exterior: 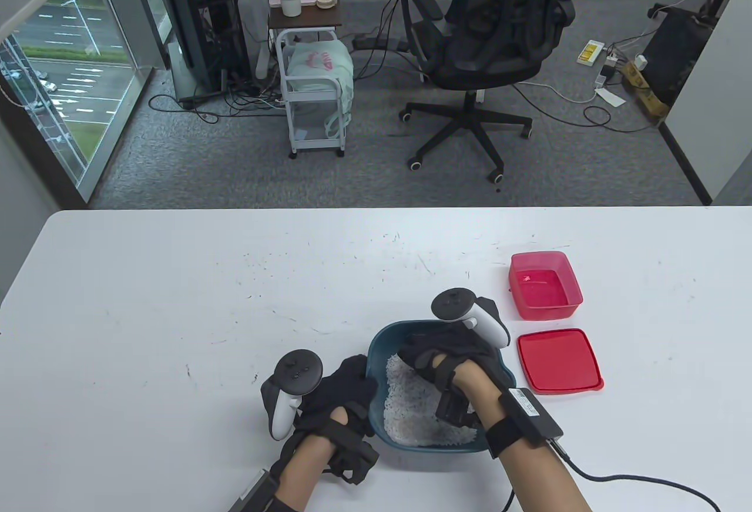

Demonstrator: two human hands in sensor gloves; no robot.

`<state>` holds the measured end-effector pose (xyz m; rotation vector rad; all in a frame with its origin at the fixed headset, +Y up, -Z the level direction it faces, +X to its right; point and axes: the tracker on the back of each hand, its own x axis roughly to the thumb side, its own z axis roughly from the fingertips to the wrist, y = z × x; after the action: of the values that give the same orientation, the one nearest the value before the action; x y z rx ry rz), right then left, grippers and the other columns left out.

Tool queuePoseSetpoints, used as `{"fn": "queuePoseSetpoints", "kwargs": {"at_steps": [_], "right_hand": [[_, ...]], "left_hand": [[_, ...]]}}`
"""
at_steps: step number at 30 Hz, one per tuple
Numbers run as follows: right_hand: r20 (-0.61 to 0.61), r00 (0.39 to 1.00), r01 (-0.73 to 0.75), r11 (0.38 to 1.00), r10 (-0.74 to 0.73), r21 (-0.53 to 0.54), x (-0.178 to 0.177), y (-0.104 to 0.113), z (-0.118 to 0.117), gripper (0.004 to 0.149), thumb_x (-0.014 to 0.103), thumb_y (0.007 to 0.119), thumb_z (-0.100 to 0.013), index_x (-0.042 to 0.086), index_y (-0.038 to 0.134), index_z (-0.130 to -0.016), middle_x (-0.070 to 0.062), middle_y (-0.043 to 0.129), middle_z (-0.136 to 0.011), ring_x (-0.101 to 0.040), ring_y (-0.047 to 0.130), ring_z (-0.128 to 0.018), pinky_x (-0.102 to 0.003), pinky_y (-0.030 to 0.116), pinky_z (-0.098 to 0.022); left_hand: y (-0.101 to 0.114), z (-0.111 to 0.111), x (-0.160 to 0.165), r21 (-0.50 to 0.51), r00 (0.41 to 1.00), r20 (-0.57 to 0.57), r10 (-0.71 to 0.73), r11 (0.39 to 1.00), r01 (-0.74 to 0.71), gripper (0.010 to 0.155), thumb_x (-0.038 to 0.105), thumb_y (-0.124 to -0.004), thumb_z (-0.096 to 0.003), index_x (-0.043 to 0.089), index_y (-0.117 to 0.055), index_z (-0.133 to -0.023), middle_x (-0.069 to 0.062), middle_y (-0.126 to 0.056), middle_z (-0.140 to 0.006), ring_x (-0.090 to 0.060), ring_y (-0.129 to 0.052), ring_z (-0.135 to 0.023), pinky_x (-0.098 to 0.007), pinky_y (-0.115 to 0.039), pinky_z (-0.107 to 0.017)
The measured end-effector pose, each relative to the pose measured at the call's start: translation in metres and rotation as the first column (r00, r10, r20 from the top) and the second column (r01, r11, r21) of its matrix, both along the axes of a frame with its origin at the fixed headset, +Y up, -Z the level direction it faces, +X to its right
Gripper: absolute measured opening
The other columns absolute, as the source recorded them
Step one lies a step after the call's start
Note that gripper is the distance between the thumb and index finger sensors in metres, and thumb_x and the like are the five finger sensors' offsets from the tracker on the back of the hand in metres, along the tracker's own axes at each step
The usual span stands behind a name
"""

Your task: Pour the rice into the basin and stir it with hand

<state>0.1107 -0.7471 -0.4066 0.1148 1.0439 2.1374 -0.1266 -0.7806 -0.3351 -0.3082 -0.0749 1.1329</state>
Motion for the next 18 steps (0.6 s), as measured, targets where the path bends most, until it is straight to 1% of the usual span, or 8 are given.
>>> {"fn": "queuePoseSetpoints", "kwargs": {"at_steps": [5,8,11,13,15,16,17,18], "right_hand": [[0.02,0.987,0.157,0.987,-0.158,0.029,0.017,0.014,0.01,0.07,0.043,0.07,-0.04,0.004,0.056,-0.097,-0.028,0.057,-0.098,-0.054,0.065,-0.084,-0.067,0.061,-0.054],[-0.035,0.955,0.296,0.944,-0.294,0.146,0.025,0.032,0.021,0.068,0.042,0.069,-0.041,0.004,0.059,-0.096,-0.027,0.059,-0.098,-0.054,0.065,-0.084,-0.067,0.06,-0.055],[-0.139,0.9,0.436,0.833,-0.414,0.34,0.031,0.054,0.04,0.067,0.041,0.07,-0.041,0.004,0.063,-0.096,-0.027,0.061,-0.099,-0.054,0.064,-0.085,-0.07,0.058,-0.055],[-0.217,0.898,0.441,0.766,-0.384,0.468,0.034,0.068,0.054,0.066,0.041,0.071,-0.041,0.005,0.066,-0.096,-0.026,0.061,-0.1,-0.055,0.062,-0.087,-0.071,0.056,-0.056],[-0.281,0.926,0.377,0.67,-0.253,0.64,0.039,0.083,0.073,0.065,0.041,0.072,-0.04,0.006,0.067,-0.095,-0.025,0.062,-0.1,-0.053,0.06,-0.089,-0.073,0.054,-0.057],[-0.289,0.938,0.344,0.635,-0.194,0.691,0.04,0.087,0.079,0.065,0.041,0.073,-0.04,0.007,0.068,-0.095,-0.024,0.061,-0.102,-0.053,0.058,-0.091,-0.074,0.051,-0.058],[-0.287,0.953,0.291,0.583,-0.101,0.759,0.043,0.091,0.087,0.065,0.041,0.073,-0.04,0.009,0.068,-0.096,-0.022,0.059,-0.103,-0.051,0.056,-0.093,-0.075,0.049,-0.059],[-0.248,0.969,0.206,0.512,0.015,0.834,0.046,0.094,0.096,0.066,0.042,0.074,-0.039,0.01,0.067,-0.097,-0.021,0.056,-0.105,-0.05,0.052,-0.095,-0.076,0.045,-0.06]], "left_hand": [[0.0,0.0,0.0,-0.01,1.0,0.015,0.015,1.0,-0.015,0.065,0.033,-0.08,-0.0497,0.001,-0.06,-0.103,-0.031,-0.077,-0.094,-0.02,-0.111,-0.012,-0.029,-0.098,-0.004],[0.006,-0.002,-0.006,0.066,0.999,-0.001,-0.054,0.996,0.054,0.069,0.04,-0.079,-0.0495,0.002,-0.06,-0.104,-0.032,-0.076,-0.095,-0.027,-0.113,-0.027,-0.037,-0.099,-0.014],[0.021,-0.004,-0.023,0.201,0.984,-0.091,-0.155,0.965,0.171,0.073,0.049,-0.078,-0.0481,0.005,-0.062,-0.104,-0.03,-0.075,-0.097,-0.033,-0.111,-0.044,-0.044,-0.098,-0.027],[0.031,-0.003,-0.033,0.273,0.974,-0.149,-0.172,0.939,0.208,0.074,0.053,-0.078,-0.0471,0.008,-0.064,-0.104,-0.03,-0.072,-0.1,-0.041,-0.105,-0.06,-0.052,-0.094,-0.04],[0.044,0.0,-0.043,0.367,0.962,-0.184,-0.2,0.894,0.256,0.076,0.055,-0.078,-0.0463,0.01,-0.063,-0.106,-0.029,-0.064,-0.106,-0.049,-0.091,-0.079,-0.064,-0.081,-0.056],[0.048,0.002,-0.045,0.397,0.954,-0.193,-0.229,0.871,0.289,0.077,0.056,-0.078,-0.0459,0.012,-0.062,-0.107,-0.029,-0.058,-0.109,-0.053,-0.082,-0.087,-0.068,-0.072,-0.062],[0.054,0.004,-0.047,0.447,0.936,-0.204,-0.288,0.823,0.351,0.079,0.058,-0.078,-0.0455,0.014,-0.06,-0.109,-0.028,-0.051,-0.113,-0.056,-0.07,-0.094,-0.073,-0.062,-0.066],[0.06,0.007,-0.049,0.489,0.894,-0.23,-0.384,0.749,0.447,0.08,0.06,-0.077,-0.0449,0.016,-0.058,-0.11,-0.026,-0.045,-0.115,-0.058,-0.058,-0.1,-0.076,-0.053,-0.069]]}}
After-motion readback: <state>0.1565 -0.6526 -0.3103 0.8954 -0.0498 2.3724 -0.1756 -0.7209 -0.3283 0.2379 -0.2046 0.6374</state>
